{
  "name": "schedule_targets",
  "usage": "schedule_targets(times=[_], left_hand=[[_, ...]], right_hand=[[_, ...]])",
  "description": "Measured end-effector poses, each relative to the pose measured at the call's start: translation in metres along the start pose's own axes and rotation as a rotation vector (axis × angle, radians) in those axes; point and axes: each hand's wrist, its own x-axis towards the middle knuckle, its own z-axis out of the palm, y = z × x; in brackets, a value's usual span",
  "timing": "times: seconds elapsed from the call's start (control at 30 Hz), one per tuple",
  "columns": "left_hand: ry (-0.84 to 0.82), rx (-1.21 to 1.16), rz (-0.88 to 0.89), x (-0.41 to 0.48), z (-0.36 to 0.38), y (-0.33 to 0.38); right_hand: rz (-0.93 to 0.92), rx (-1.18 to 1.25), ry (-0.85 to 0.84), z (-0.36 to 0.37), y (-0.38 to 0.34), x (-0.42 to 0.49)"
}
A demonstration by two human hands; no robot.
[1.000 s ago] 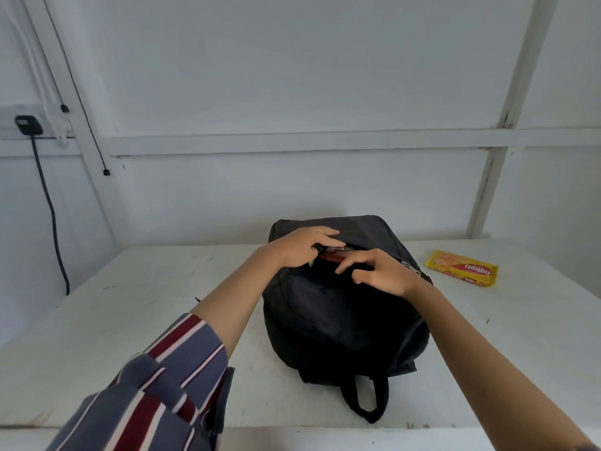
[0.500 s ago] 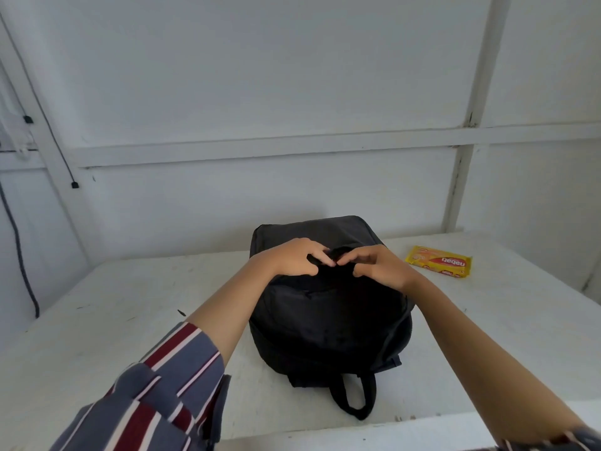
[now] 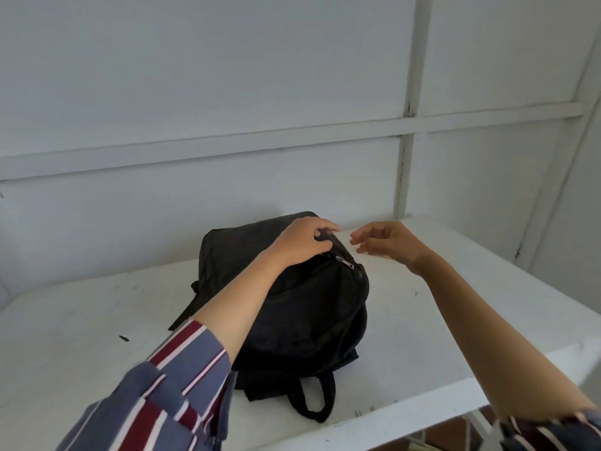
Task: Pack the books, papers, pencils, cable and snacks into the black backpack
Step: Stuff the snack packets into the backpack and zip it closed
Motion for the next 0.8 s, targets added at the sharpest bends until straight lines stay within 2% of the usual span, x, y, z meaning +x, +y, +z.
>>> schedule_targets(times=[0.3, 0.47, 0.8], left_hand=[[-0.045, -0.098, -0.148, 0.096, 0.077, 0.029], [-0.115, -0.117, -0.316, 0.147, 0.116, 0.025], [-0.16, -0.095, -0.59, 0.19, 0.181, -0.001]], right_hand=[[0.188, -0.102, 0.162, -0.093, 0.074, 0.03], [0.253, -0.157, 0.096, -0.128, 0.118, 0.051], [0.359, -0.153, 0.109, -0.151, 0.179, 0.082]])
